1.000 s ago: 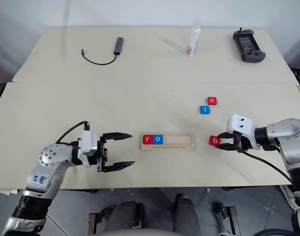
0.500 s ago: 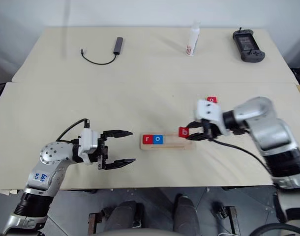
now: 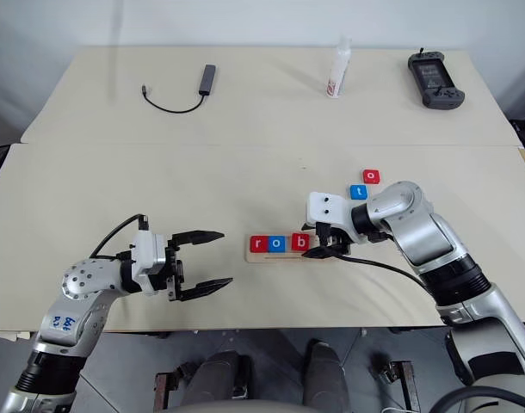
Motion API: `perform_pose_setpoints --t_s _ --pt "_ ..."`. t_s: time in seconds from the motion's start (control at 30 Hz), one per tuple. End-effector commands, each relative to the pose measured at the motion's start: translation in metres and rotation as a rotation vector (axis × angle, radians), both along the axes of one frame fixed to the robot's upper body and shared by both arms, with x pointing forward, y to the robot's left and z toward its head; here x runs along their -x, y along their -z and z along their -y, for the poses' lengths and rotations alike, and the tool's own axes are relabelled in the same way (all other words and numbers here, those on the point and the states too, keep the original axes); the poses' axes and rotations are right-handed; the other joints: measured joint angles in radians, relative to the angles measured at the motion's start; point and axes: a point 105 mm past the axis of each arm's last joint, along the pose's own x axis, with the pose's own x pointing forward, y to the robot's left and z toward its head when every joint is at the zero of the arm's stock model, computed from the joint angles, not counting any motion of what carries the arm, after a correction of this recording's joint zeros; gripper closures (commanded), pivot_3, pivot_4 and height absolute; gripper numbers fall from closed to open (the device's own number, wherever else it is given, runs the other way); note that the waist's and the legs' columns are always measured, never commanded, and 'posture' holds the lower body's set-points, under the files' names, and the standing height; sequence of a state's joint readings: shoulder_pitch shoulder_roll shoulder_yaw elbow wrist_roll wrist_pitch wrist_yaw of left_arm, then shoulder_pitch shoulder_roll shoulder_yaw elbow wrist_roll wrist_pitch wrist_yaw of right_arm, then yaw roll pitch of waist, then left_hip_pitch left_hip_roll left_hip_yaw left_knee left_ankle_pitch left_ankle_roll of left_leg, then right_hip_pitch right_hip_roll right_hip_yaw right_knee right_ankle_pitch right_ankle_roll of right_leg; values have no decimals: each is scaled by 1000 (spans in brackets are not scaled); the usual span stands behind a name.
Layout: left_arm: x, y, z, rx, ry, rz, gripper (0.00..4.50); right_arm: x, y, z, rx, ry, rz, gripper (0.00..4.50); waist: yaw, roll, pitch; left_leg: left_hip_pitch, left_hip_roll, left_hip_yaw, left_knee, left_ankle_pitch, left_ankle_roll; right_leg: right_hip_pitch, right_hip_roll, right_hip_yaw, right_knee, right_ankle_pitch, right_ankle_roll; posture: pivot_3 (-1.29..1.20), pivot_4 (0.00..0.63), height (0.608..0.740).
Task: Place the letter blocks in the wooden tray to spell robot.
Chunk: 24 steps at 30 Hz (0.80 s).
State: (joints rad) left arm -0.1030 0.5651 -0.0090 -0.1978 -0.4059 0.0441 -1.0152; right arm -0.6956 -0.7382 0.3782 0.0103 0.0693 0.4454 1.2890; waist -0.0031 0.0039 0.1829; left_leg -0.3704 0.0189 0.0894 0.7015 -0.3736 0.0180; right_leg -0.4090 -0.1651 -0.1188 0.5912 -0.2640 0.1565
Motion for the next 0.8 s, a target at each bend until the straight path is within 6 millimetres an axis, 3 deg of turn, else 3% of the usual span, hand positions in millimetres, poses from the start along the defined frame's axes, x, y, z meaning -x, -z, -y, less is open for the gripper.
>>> perform_pose_setpoints --t_s 0.03,0.17,0.27,0.5,0.63,0.8 --pt "3 -10 1 4 5 44 0 2 -21 8 -36 10 42 11 1 0 0 0 0 0 0 0 0 0 0 0 0 0 0 0 150 740" --pt "3 -10 0 3 2 43 0 2 -27 19 -46 37 48 11 1 0 0 0 0 0 0 0 0 0 0 0 0 0 0 0 150 740" --pt "4 -9 0 2 3 42 0 -3 -24 31 -41 94 62 613 0 0 0 0 0 0 0 0 0 0 0 0 0 0 0 0 150 740" --pt "2 -10 -1 0 0 46 0 -7 -13 28 -34 102 74 3020 0 0 0 0 0 0 0 0 0 0 0 0 0 0 0 0 150 740" --pt "1 -11 -1 -1 -6 50 0 -1 -6 14 -33 60 29 4377 -1 0 0 0 0 0 0 0 0 0 0 0 0 0 0 0 150 740" --pt "2 -11 -1 2 -16 52 0 6 -5 0 -36 14 -4 4445 1 0 0 0 0 0 0 0 0 0 0 0 0 0 0 0 150 740"
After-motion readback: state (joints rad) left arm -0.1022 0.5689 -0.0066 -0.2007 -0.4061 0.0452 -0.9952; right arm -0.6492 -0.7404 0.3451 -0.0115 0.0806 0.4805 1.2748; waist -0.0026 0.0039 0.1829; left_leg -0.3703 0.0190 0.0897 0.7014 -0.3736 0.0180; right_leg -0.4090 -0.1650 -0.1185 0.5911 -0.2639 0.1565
